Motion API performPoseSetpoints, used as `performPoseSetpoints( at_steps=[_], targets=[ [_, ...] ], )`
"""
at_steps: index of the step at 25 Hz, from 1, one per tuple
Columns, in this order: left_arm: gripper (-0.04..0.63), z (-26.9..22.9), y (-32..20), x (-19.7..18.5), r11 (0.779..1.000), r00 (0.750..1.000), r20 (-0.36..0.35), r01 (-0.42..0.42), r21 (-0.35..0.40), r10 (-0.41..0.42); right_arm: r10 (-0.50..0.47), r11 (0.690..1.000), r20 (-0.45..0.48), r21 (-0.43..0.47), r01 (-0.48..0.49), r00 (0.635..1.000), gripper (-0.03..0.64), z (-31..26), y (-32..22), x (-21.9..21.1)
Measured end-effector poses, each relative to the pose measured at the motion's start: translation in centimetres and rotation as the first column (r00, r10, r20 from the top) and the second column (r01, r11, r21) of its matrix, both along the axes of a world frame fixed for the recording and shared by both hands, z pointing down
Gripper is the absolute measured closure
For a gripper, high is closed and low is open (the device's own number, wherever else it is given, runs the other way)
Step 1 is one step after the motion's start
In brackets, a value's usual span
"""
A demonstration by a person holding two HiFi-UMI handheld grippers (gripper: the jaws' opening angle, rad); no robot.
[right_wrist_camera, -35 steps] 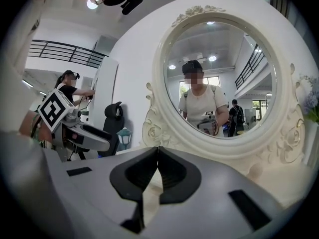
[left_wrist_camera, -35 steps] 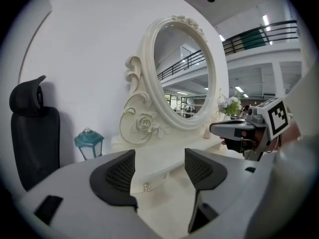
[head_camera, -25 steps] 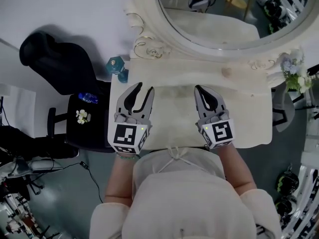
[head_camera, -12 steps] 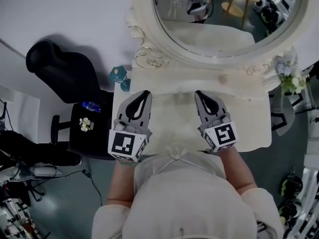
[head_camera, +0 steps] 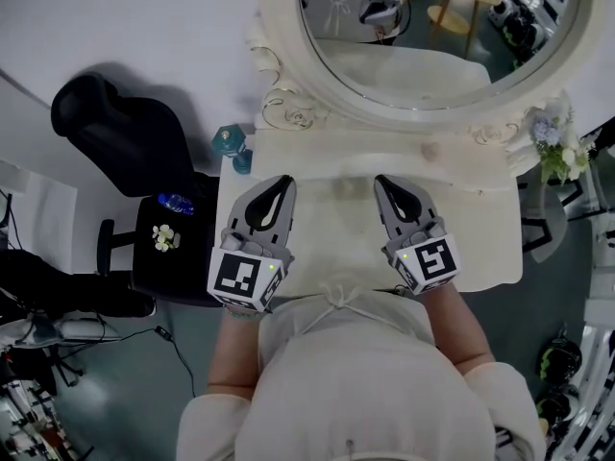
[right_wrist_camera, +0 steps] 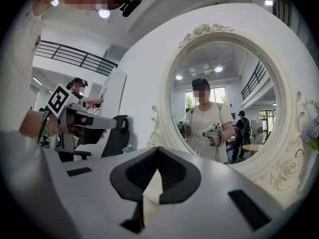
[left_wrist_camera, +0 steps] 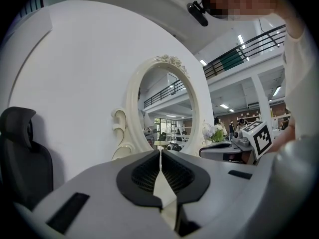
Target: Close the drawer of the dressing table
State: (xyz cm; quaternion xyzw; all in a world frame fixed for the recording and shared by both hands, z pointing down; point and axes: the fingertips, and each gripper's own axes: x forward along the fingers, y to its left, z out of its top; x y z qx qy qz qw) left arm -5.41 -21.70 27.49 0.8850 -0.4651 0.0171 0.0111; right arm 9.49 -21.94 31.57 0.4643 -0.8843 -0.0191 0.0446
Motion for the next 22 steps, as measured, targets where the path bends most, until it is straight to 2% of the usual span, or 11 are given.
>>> performPoseSetpoints(
  at_steps=[8, 11, 22],
  targets=[
    [0.568, 0.4, 0.1, 0.7, 0.999, 1.0, 0.0, -0.028, -0.024, 0.028, -0.016, 1.0, -0.001, 0.006, 0.016, 1.0, 0.615, 0.0, -0.1, -0.4],
    [0.568, 0.8, 0.0, 1.2, 0.999, 0.999, 0.016, -0.033, -0.02, 0.034, 0.008, 1.0, 0.001, -0.014, -0.008, 1.0, 0.615, 0.4, -0.5, -0.1],
    [0.568, 1.5, -0.6, 1.2, 0.999, 1.0, 0.005, -0.018, -0.042, 0.019, 0.021, 0.999, 0.014, -0.027, -0.02, 1.0, 0.615, 0.9, -0.8, 0.7]
  ],
)
